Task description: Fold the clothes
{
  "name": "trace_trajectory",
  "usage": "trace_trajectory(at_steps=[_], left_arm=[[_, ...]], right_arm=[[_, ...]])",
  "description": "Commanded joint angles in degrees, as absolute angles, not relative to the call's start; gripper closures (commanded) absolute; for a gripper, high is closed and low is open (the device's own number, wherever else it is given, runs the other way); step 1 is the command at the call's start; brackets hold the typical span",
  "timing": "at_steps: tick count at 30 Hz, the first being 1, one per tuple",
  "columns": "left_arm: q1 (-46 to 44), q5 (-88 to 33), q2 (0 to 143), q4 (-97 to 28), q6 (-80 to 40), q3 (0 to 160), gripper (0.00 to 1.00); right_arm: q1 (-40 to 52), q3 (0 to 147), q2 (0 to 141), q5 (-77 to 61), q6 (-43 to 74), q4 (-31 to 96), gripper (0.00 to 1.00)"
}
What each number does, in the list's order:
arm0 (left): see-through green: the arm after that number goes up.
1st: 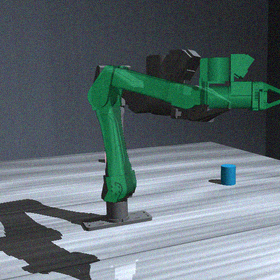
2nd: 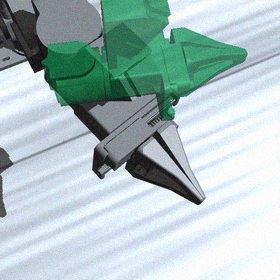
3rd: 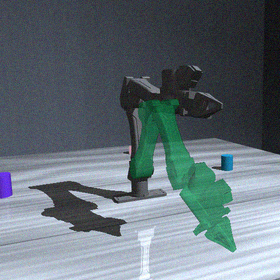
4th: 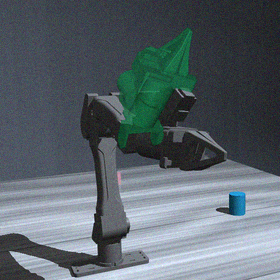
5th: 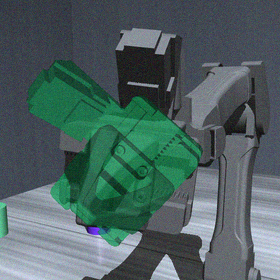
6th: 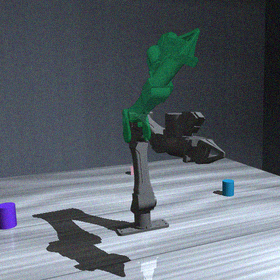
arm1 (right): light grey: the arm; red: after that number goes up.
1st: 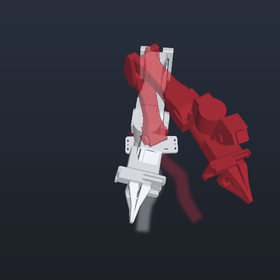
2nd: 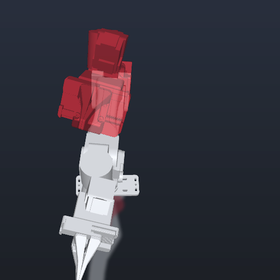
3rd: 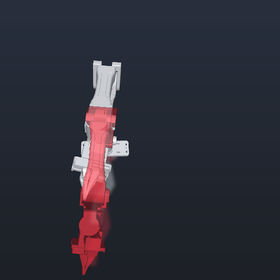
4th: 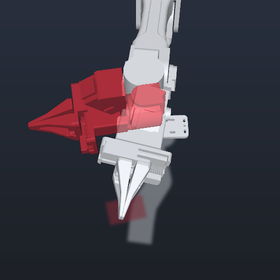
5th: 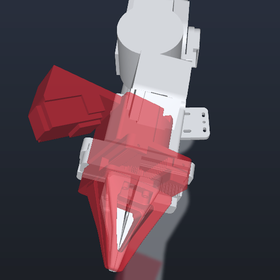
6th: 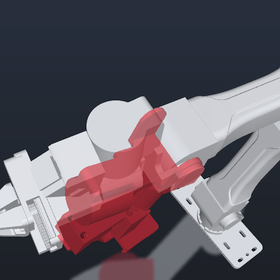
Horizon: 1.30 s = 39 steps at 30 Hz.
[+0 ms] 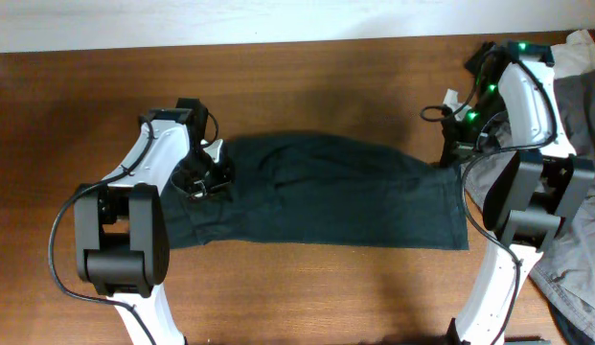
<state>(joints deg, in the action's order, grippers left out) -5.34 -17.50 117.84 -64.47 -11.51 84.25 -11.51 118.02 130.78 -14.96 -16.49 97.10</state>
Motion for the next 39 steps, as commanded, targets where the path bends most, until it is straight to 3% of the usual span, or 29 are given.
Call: trace_trajectory(at_steps=[1, 21, 39], left_arm=[[-5.34, -12.10, 117.10, -64.03, -12.78, 83.70, 1.00], [-5.34, -7.01, 117.10, -65.06, -12.80, 83.70, 1.00], [-5.19, -7.01, 117.10, -65.06, -12.78, 83.72, 1.00]], right_arm=[[-11.16, 116.05, 130.41, -14.04, -15.92, 97.36, 0.96], [-11.16, 111.70, 130.43, 0.86, -6.70, 96.64, 0.96], [-11.14, 104.53, 130.43, 0.69, -6.50, 89.03, 0.96]])
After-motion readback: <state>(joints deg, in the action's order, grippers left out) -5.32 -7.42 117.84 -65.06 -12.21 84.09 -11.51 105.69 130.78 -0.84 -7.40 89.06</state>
